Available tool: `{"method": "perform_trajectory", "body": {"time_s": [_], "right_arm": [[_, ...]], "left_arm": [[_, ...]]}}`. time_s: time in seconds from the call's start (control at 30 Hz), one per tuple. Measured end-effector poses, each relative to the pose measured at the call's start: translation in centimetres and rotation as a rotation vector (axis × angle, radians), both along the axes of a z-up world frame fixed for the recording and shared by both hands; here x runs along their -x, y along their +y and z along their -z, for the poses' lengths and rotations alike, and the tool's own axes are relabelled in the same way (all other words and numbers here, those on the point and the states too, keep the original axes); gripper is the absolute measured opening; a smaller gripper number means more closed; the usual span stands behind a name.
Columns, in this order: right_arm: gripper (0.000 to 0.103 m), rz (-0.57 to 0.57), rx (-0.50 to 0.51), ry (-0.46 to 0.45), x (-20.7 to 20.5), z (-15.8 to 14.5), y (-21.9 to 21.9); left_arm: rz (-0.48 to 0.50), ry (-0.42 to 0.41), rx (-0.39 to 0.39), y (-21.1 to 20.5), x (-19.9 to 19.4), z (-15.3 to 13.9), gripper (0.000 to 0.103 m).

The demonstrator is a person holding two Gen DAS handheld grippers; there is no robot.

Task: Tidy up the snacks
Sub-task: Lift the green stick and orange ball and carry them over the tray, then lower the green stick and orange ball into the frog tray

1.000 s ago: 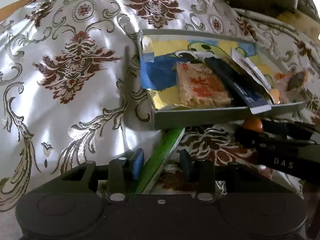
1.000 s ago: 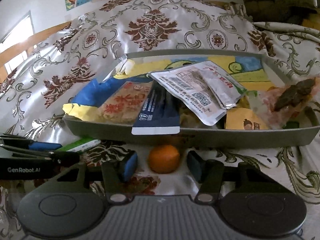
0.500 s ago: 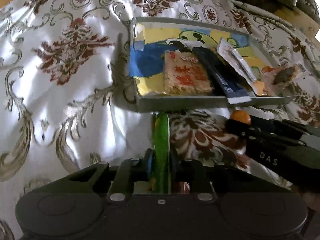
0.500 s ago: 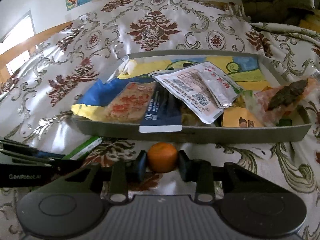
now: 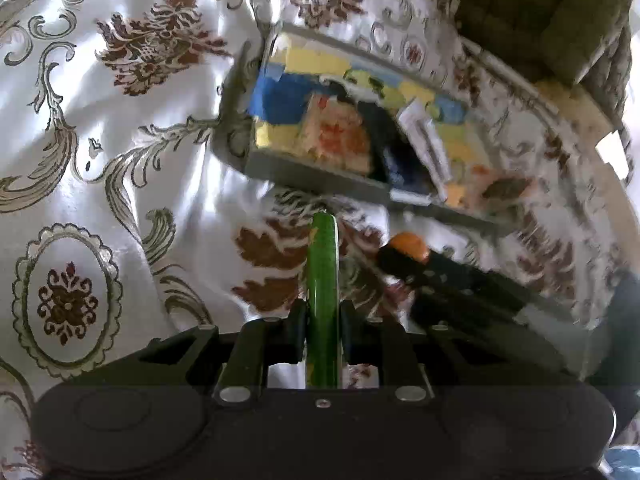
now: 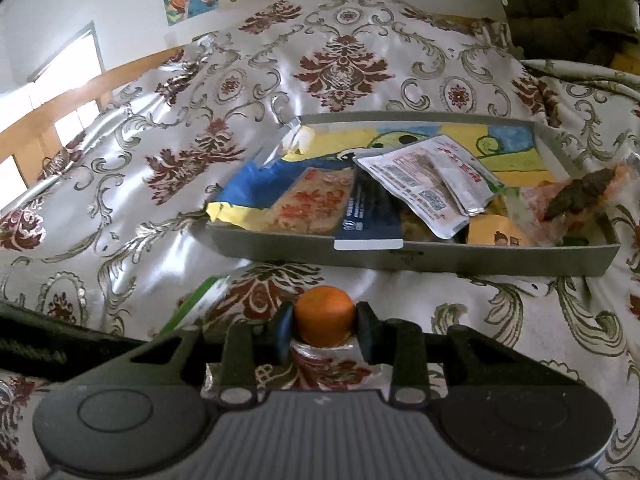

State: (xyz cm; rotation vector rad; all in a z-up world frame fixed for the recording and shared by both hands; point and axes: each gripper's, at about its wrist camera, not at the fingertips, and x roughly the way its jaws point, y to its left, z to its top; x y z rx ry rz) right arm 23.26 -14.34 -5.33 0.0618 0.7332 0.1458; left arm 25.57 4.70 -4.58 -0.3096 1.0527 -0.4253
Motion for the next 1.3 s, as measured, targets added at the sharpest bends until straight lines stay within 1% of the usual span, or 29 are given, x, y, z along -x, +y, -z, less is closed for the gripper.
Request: {"method": "perform_trajectory", "body": {"time_s": [0.13, 0.27, 0.4, 0.53, 0.63, 0.7, 0.77, 0.9, 1.1, 1.17, 1.3], "right_arm": [[0.037, 0.002, -0.028, -0.011, -0.1, -0.4, -0.1], [0.037, 0.008, -0.049, -0.051, -0.2, -1.3, -0.3], [0.037, 0.009, -0.054, -0.106, -0.6, -2.1, -0.7], [0.037, 0.009, -0.057, -0.152, -1.2, -2.7, -1.0], [0.037, 0.004, -0.066, -0.180, -1.9, -2.9, -1.1], [0.037, -0.004, -0.084, -0.198, -2.2, -2.7, -1.3], [0.037, -0.003, -0.091, -0.199, -2.5, -2.5, -1.4], [0.037, 0.006, -0.080, -0.198, -3.4, -2.0, -1.1], [0.037, 0.031, -0.071, -0.226, -4.7, -2.3, -1.0], [0.037, 0.041, -0.067, -0.234, -5.1, -2.3, -1.0], [0.037, 0.058, -0.050, -0.239, -5.8, -2.1, -0.9]], "left_arm": [[0.012, -0.106, -0.027, -0.5, 0.6, -1.5, 0.018], [-0.019, -0.187, -0.015, -0.6, -0.2, -2.5, 0.018], [-0.038, -0.229, -0.043, -1.0, -1.7, -3.0, 0.018], [-0.070, -0.259, -0.042, -1.1, -3.6, -3.5, 0.018], [-0.070, -0.311, -0.079, -1.3, -4.5, -3.8, 0.018], [-0.055, -0.325, -0.109, -1.5, -5.0, -3.4, 0.018], [-0.057, -0.315, -0.114, -1.3, -5.5, -2.7, 0.018], [-0.078, -0.299, -0.079, -1.0, -6.5, -2.0, 0.018], [-0.102, -0.335, 0.004, -1.7, -8.3, -2.6, 0.018], [-0.127, -0.346, 0.040, -1.6, -9.1, -2.7, 0.018], [-0.210, -0.386, 0.114, -0.7, -10.7, -2.9, 0.018]]}}
